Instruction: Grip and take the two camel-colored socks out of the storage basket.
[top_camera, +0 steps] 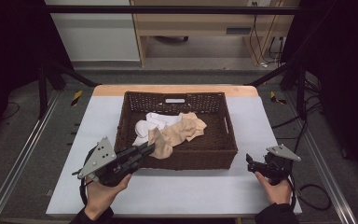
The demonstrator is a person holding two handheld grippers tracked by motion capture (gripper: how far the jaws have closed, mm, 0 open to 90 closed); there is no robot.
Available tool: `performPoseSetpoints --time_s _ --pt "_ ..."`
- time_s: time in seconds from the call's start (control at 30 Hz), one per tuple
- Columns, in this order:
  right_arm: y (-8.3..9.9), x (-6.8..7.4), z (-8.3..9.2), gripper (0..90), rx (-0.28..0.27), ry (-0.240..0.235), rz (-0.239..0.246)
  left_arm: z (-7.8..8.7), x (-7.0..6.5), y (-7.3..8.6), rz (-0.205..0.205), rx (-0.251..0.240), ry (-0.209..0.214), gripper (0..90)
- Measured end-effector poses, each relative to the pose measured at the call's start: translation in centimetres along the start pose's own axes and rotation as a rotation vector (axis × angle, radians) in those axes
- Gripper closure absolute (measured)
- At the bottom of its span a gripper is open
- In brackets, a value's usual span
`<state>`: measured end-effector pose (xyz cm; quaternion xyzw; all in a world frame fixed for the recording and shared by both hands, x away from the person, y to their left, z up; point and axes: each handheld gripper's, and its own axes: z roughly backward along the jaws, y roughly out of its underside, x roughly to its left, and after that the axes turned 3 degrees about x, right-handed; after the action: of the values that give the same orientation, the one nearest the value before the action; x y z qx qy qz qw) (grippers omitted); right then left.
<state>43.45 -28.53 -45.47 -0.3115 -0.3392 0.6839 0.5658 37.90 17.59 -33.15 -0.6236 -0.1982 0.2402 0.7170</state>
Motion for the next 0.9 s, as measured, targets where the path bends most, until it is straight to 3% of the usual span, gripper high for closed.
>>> performPoseSetpoints --time_s 0.23,0.37,0.67,0.9 --pt "0.1 0.0 0.0 4.6 0.003 0.002 0.000 1.3 -1.5 0.8 -0.020 0.022 0.037 84.6" --pt "0.1 0.0 0.0 4.6 0.004 0.003 -0.001 1.5 -2.1 2.0 -0.009 0.053 0.054 84.5" --pt "0.1 -0.1 0.1 4.8 0.008 0.002 -0.002 1.3 -2.7 5.9 0.032 0.189 0.082 84.5" --pt "0.2 0.0 0.1 5.0 0.009 0.003 0.002 -0.1 -2.0 9.0 0.082 0.308 0.078 84.4"
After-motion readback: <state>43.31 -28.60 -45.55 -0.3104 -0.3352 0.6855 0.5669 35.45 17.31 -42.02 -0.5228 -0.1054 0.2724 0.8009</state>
